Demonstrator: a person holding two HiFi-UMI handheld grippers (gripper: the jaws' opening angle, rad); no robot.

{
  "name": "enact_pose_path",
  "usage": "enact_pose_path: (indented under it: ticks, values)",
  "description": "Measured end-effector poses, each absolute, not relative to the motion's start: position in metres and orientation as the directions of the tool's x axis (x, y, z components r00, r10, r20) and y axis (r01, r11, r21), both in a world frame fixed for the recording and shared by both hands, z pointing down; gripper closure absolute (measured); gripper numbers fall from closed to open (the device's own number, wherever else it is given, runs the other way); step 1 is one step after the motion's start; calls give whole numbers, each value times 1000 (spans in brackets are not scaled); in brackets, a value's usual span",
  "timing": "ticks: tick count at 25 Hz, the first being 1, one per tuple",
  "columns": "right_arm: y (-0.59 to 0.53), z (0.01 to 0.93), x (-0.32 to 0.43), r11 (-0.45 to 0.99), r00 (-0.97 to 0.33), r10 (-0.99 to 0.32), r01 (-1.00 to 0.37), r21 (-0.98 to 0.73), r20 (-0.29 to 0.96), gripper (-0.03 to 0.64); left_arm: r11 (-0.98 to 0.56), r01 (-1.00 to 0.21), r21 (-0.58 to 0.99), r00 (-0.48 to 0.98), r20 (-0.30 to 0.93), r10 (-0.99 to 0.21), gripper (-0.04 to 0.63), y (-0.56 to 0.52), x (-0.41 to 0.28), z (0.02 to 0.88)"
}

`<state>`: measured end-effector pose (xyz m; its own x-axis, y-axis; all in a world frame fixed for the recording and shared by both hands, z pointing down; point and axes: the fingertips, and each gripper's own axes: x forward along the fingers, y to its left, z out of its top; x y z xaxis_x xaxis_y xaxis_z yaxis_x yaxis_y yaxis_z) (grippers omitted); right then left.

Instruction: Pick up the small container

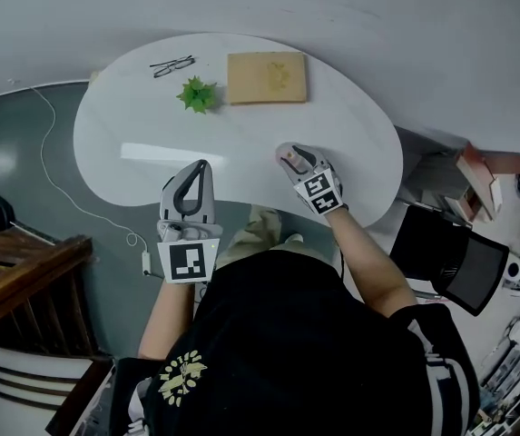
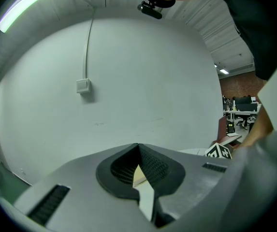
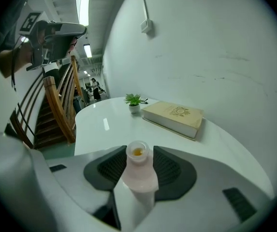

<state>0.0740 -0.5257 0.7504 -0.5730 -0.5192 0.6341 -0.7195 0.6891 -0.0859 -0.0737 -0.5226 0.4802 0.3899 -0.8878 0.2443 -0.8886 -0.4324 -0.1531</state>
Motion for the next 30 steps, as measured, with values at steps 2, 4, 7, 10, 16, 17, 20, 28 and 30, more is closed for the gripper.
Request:
enact_pose_path:
  ticks: [2,4,7,10,16,17,20,28,30]
  values:
    - [-528,749,73,697,-571,-533,-714,-57,625,437,-434,-887,-160,390,247,-887,577,-522,-72,481]
    - [-528,749,71,713,-568,-545,-701,-15,617,459,-428,-890,-157,384,247,-890,577,-521,-72,480]
    - [-523,749,72,714,-559,-538,-700,-11,631,463,-428,-889,-165,385,237,-892,577,-519,-70,477]
    - [-516,741,74,709,-568,-525,-704,-44,635,463,-429,-889,-162,388,233,-892,577,-518,-66,473]
    - [-504,719,79,717,-586,-482,-691,-92,651,463,-451,-877,-167,415,213,-885,577,-517,-54,464]
    - [-503,714,80,717,-585,-482,-691,-91,652,463,-456,-874,-169,419,212,-883,577,-517,-52,463]
    - [-503,691,83,720,-585,-492,-690,-77,645,463,-463,-869,-176,430,196,-881,577,-518,-47,459]
    - [-508,626,94,727,-594,-506,-684,-62,626,463,-495,-844,-208,462,189,-867,577,-525,-29,447]
    - [-509,609,95,727,-603,-509,-683,-67,614,463,-500,-843,-199,462,210,-862,577,-525,-27,448]
